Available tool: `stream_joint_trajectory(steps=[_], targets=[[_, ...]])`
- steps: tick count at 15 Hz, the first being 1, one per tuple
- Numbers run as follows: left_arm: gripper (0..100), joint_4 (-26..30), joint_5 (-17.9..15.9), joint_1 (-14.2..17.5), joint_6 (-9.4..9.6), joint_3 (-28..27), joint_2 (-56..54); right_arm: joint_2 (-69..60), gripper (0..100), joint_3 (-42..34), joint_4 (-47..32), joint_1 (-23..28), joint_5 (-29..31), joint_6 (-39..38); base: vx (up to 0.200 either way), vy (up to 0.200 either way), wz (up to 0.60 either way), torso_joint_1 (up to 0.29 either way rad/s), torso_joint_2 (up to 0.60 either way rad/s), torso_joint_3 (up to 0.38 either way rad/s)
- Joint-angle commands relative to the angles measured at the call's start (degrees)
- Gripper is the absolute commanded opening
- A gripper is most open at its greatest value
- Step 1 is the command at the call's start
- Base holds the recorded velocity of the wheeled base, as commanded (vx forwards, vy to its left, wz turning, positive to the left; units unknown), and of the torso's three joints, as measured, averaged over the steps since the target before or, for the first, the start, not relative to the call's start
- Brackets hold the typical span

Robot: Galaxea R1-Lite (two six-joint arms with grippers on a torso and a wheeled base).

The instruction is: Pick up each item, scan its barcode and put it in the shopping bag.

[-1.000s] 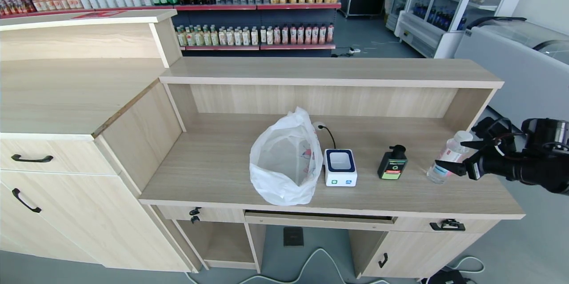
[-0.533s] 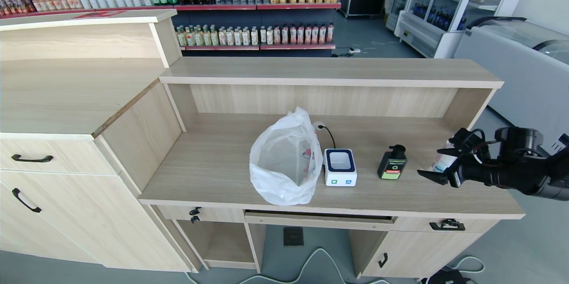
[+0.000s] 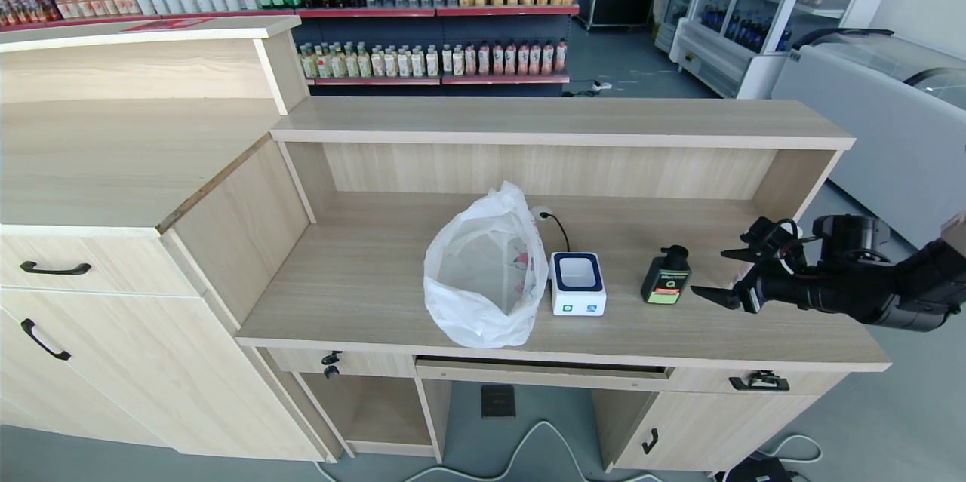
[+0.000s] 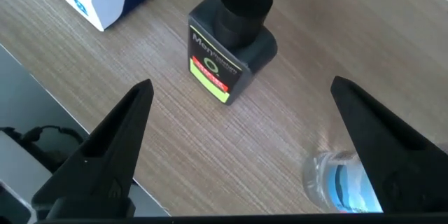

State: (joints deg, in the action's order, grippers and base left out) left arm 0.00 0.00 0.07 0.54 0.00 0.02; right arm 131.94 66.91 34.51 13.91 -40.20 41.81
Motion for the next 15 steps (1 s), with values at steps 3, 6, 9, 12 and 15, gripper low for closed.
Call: stream_joint_trajectory(steps=[3,6,9,12,15], targets=[[100,0.0,0.1,0.0,-0.01,0.0,0.0,4.7,100,2.5,0.2,-2.0,-0.1,0.2,0.0,0.0,0.0,0.0,0.0,0.0],[100,0.0,0.1,0.0,-0.01,0.0,0.0,6.8,100,5.7,0.2,-2.9,-0.7,0.5,0.0,0.0,0.0,0.0,0.0,0.0],[100,0.0,0.0,0.0,-0.01,0.0,0.0,8.9,100,8.6,0.0,-4.0,-0.8,0.5,0.0,0.0,0.0,0.0,0.0,0.0],[100,0.0,0.0,0.0,-0.01,0.0,0.0,10.9,100,10.9,0.0,-5.4,-0.8,0.4,0.0,0.0,0.0,0.0,0.0,0.0],[100,0.0,0.0,0.0,-0.01,0.0,0.0,11.6,100,11.2,0.1,-6.0,-0.8,0.4,0.0,0.0,0.0,0.0,0.0,0.0]])
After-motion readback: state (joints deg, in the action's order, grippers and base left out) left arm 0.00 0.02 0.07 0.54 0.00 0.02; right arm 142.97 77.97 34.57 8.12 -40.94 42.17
